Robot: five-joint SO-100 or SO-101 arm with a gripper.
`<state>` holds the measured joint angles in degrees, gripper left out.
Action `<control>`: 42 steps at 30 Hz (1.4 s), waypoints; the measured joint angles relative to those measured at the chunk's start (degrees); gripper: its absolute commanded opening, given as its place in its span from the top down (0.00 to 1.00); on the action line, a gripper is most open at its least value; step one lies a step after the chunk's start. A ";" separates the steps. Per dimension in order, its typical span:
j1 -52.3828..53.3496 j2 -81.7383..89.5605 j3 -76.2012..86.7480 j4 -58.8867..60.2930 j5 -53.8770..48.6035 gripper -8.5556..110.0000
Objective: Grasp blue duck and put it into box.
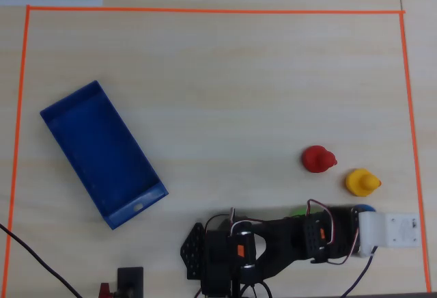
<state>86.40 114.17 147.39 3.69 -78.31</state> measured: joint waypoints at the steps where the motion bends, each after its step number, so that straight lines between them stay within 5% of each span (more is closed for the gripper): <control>1: -2.02 2.11 -2.99 4.04 2.37 0.93; 9: -30.50 19.42 -23.91 40.25 18.90 0.93; 19: -86.40 15.56 -36.56 68.82 48.60 0.93; 23: -108.19 4.83 -44.65 69.43 57.74 0.93; 29: -128.94 -9.58 -52.91 67.32 58.01 0.93; 34: -135.88 -18.11 -53.61 61.17 57.22 0.92; 42: -133.86 -27.77 -52.12 50.10 55.02 0.63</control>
<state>-47.46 86.40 95.27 53.79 -23.29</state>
